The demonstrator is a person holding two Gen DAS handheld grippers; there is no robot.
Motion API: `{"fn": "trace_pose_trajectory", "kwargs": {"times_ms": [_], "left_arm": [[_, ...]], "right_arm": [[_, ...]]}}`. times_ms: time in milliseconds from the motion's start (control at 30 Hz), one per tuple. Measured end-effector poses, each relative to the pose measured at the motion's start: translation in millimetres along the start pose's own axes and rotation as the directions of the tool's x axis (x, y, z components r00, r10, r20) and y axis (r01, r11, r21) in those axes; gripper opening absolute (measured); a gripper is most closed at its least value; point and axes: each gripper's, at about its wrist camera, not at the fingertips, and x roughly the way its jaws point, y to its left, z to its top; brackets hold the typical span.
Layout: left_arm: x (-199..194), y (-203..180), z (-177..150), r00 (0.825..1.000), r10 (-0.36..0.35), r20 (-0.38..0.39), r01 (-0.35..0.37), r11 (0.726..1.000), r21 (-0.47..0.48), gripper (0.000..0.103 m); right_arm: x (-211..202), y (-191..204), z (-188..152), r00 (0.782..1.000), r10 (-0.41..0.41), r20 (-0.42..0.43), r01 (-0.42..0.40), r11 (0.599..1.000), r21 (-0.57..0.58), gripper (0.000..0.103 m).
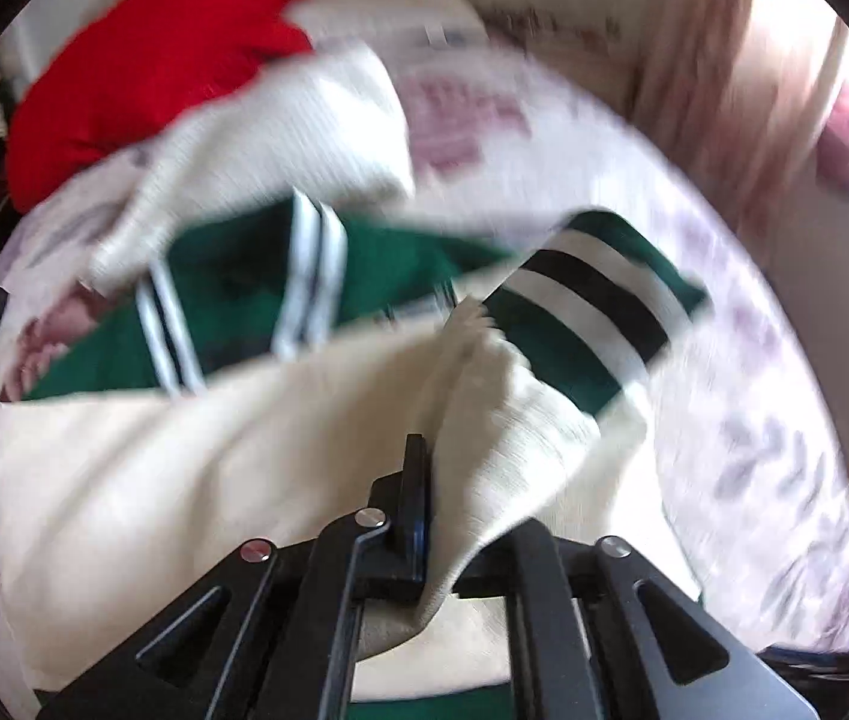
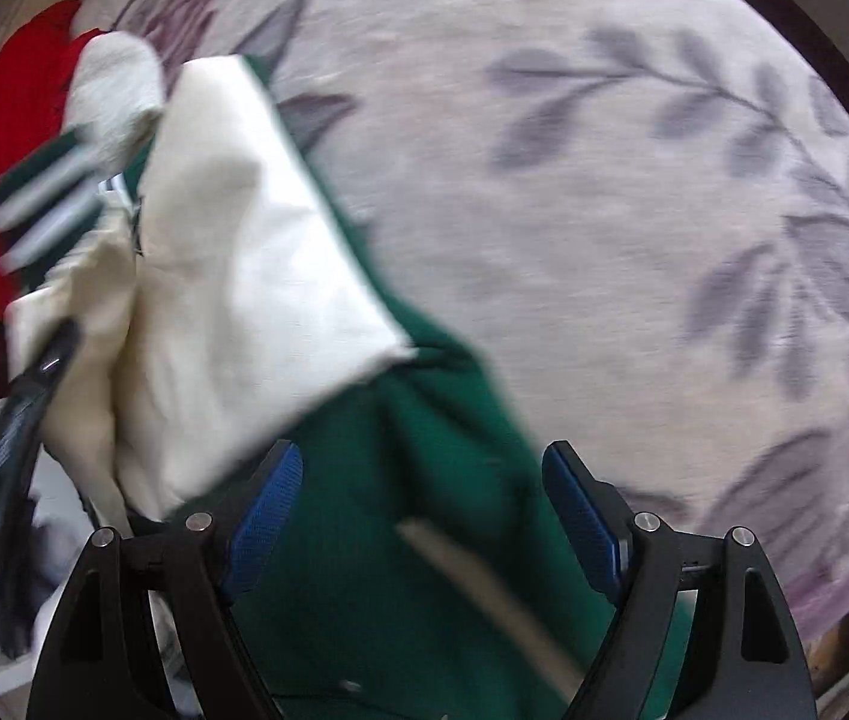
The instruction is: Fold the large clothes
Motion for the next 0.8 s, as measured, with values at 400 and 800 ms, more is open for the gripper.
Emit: {"fn": "trace_pose_trajectory", "kwargs": {"times_ms": [400, 800], "left_arm": [[-38.1, 47.7, -56.0, 0.976, -0.132, -0.175, 0.128, 0.991, -0.036, 0.095], [-46.1, 249.4, -100.9, 0.928, 0.257, -0.27, -0.334, 0.896, -0.294, 0.095]], "right_arm": [[-50.1, -8.2, 50.6, 0.993, 0.114, 0.024, -0.113, 0.993, -0.034, 0.086], [63.0, 166.9, 98.3, 0.984, 0.091, -0.154, -0.136, 0.939, -0.317, 0.011]]}}
